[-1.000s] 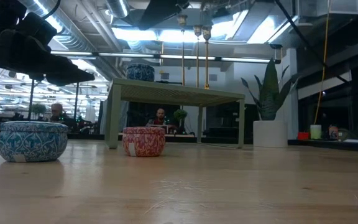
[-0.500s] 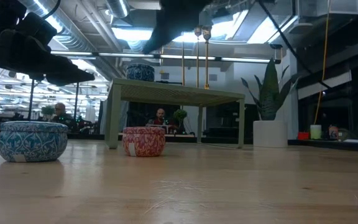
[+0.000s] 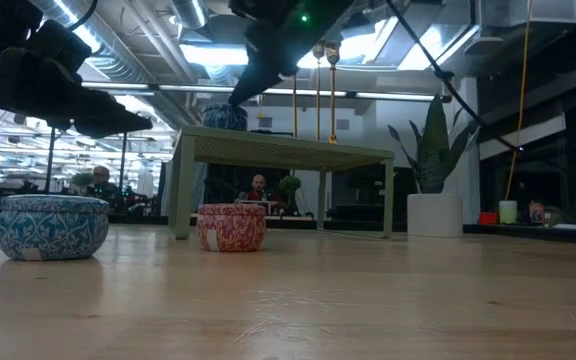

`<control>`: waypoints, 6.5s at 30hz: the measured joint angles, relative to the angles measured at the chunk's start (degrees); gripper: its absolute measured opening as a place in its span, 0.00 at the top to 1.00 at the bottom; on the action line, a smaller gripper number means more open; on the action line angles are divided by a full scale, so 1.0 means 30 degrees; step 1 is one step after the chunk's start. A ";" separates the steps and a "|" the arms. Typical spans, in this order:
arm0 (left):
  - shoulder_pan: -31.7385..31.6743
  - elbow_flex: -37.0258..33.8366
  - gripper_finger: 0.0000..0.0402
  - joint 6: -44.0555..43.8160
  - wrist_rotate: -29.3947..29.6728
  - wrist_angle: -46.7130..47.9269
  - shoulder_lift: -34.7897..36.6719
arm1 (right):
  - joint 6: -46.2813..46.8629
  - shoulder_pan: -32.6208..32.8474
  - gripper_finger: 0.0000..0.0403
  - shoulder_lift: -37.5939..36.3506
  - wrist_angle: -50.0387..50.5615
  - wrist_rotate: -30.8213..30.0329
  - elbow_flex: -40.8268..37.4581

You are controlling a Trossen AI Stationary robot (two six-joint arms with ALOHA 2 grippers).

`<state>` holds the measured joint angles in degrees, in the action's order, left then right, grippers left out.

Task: Pick & Place candle stick holders
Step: Put the blue scented candle on the shelf, then put the red scented candle on the shelf

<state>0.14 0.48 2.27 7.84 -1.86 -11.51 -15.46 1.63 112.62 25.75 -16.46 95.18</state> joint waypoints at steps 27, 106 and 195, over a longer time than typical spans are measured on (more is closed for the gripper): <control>0.0000 -0.0002 0.00 0.0006 0.0000 0.0003 0.0000 | 0.0656 0.0415 0.99 -0.0022 0.0869 0.0543 0.1908; 0.0006 -0.0002 0.00 -0.0001 0.0000 0.0003 0.0006 | -0.0007 0.1713 0.04 0.1533 0.6835 1.0051 0.3177; 0.0006 -0.0001 0.00 -0.0001 0.0000 -0.0003 0.0000 | 0.2390 0.1985 0.28 0.3597 -0.1895 0.6490 -0.2951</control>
<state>0.16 0.47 2.26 7.84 -1.87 -11.51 -8.30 7.59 123.41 20.07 3.01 86.32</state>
